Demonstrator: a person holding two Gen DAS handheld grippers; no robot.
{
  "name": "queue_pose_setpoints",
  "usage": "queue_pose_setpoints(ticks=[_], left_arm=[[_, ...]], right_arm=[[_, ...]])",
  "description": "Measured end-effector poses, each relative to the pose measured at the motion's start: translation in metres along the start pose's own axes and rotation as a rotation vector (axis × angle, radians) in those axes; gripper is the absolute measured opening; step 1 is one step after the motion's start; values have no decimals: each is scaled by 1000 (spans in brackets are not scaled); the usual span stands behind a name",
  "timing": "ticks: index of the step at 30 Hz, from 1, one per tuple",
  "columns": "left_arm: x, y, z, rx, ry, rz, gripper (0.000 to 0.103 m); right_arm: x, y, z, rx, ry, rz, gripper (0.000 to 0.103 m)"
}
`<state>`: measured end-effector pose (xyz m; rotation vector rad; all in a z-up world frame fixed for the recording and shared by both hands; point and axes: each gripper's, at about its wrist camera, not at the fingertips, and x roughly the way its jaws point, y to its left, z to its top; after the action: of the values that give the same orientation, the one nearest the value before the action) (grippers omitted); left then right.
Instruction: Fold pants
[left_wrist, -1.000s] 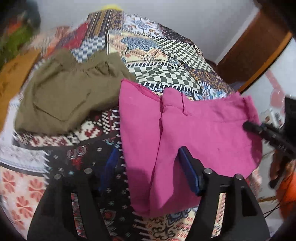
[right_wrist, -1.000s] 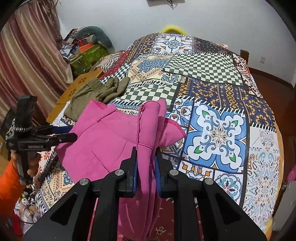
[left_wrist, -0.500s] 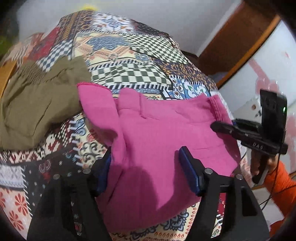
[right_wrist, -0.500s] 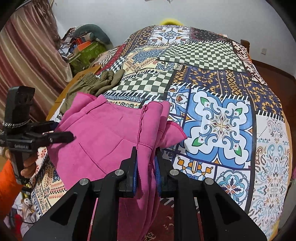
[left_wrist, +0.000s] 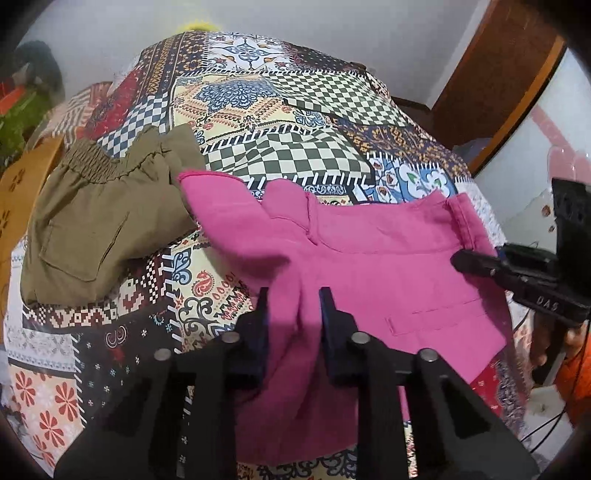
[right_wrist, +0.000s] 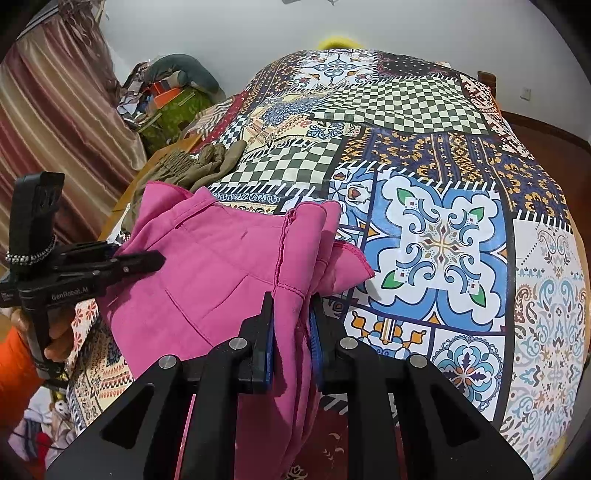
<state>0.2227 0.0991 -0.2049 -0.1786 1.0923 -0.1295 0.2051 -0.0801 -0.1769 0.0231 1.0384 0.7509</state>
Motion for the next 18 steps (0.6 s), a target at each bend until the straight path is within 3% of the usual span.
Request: queue_pose_setpoints(ticks=[7, 18], left_arm=[[-7, -7, -2, 17, -30, 18, 16], [-49, -14, 7, 41, -107, -24, 15]], right_arm=[[-5, 1, 2, 1, -13, 6, 15], [-27, 17, 17, -19, -58, -8, 14]])
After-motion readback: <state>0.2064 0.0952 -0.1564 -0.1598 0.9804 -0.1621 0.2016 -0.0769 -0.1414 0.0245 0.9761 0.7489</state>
